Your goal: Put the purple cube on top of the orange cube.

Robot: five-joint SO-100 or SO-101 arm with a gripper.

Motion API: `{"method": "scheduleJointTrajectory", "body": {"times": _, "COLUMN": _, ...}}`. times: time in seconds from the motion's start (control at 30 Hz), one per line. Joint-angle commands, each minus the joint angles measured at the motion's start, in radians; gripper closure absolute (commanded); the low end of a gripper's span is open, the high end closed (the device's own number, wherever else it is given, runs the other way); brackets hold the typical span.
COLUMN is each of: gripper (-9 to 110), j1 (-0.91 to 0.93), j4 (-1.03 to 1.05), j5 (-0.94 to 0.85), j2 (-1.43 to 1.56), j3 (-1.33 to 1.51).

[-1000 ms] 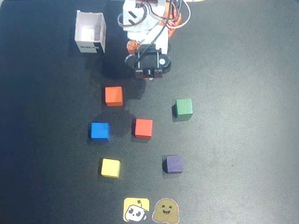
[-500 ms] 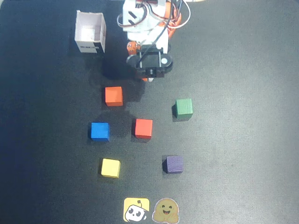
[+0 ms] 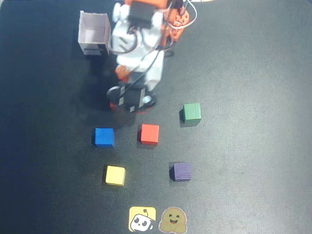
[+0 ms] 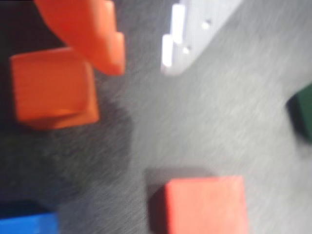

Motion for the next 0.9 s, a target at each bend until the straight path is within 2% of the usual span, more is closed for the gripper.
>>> {"method": "scheduleJointTrajectory", "body": {"times": 0.0, "gripper": 96, "j1": 0.011, "j4": -0.032, "j5": -0.015, "j2": -0.051, "j3": -0.083}}
{"method": "scheduleJointTrajectory", "body": {"times": 0.5, "gripper": 89, "j1": -0.224, "j4": -0.098, "j5": 0.054, "j2": -0.571, "j3": -0.534}}
{"method": "scheduleJointTrajectory", "body": {"times": 0.87, "gripper": 85, "j1": -0.370, "j4": -0.163, "j5": 0.178, "j2": -0.767, "j3": -0.690}}
